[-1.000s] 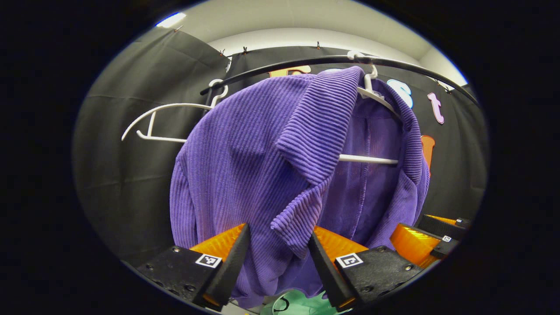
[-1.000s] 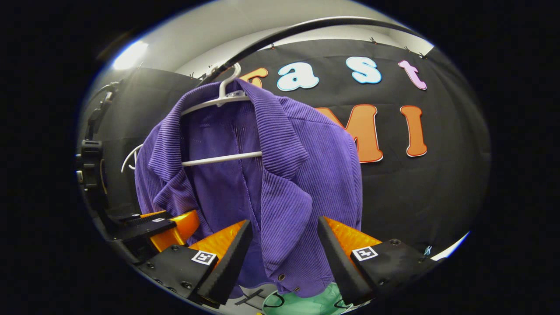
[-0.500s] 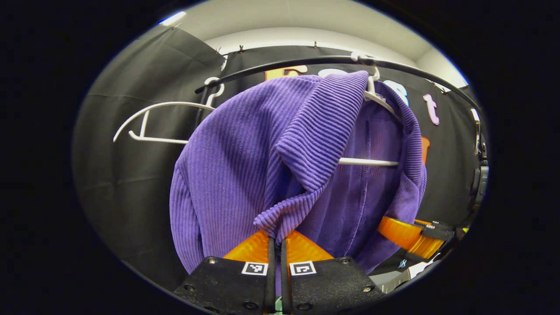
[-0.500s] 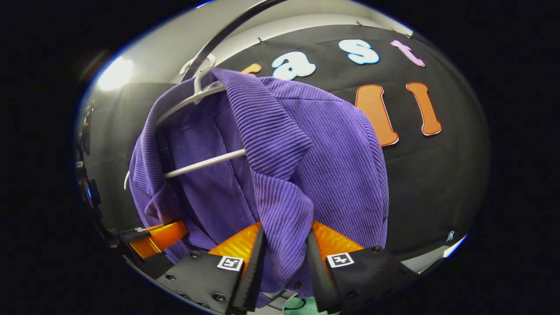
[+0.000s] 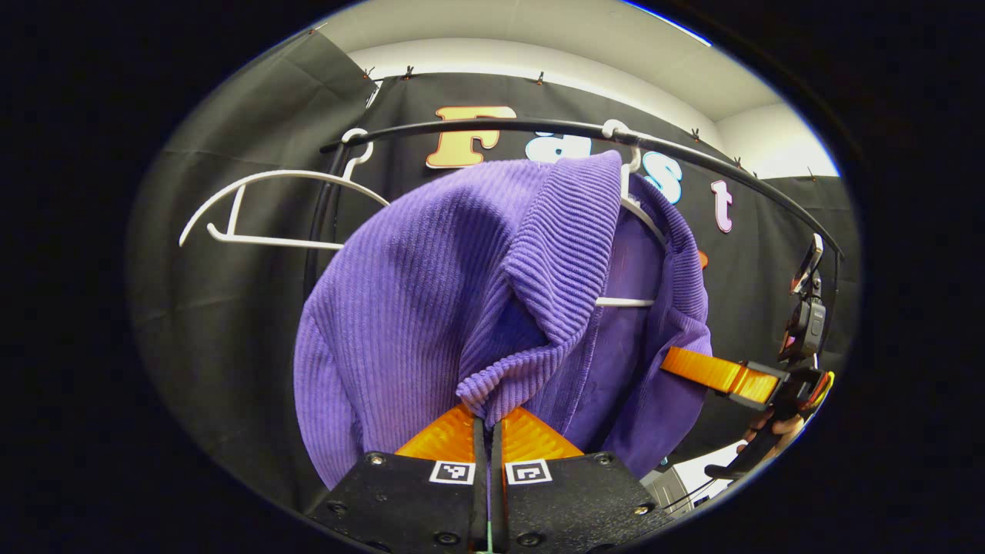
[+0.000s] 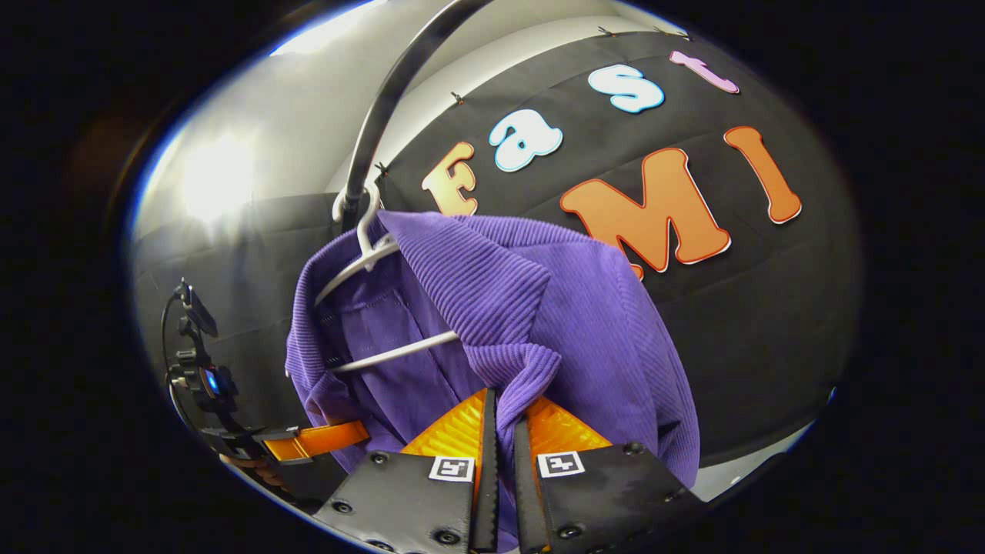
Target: Grasp the clothes on the hanger with both hands and then place them into the laundry hamper below.
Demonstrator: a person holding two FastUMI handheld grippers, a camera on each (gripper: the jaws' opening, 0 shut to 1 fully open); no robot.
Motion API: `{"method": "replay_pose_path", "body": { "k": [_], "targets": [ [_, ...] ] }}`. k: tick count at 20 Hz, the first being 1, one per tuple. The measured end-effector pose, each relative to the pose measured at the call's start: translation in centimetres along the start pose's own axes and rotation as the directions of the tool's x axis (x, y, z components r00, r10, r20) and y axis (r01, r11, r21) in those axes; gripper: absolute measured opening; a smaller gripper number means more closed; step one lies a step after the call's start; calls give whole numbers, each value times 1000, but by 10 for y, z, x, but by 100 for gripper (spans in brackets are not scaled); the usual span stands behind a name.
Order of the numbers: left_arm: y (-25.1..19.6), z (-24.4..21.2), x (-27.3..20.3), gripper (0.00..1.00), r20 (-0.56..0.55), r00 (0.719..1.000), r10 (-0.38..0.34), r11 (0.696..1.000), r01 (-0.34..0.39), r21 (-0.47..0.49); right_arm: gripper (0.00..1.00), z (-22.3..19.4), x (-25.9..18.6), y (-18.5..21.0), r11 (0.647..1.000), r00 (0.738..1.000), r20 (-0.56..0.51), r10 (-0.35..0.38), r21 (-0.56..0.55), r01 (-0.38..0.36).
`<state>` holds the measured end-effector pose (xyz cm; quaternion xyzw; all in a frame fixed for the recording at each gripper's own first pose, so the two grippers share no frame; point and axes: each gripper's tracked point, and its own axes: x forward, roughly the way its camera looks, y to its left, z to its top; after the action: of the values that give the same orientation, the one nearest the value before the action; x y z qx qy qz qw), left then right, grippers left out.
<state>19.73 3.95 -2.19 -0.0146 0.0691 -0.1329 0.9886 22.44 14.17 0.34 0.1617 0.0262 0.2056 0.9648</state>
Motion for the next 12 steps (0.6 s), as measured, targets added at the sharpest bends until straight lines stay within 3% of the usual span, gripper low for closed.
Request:
{"method": "replay_pose_path", "body": {
  "k": [6, 9, 12],
  "targets": [
    [2, 40, -27, 1, 86, 996, -9, 999, 13, -41, 17, 52, -13, -16, 989, 995, 89, 53, 134, -65],
    [13, 65, -36, 0, 123, 992, 12, 998, -4, -62, 12, 73, -17, -35, 985, 990, 143, 10, 169, -34],
    [29, 85, -44, 0, 144, 989, 32, 997, -21, -77, 9, 93, -11, -44, 978, 987, 162, 18, 200, -51]
  ]
}}
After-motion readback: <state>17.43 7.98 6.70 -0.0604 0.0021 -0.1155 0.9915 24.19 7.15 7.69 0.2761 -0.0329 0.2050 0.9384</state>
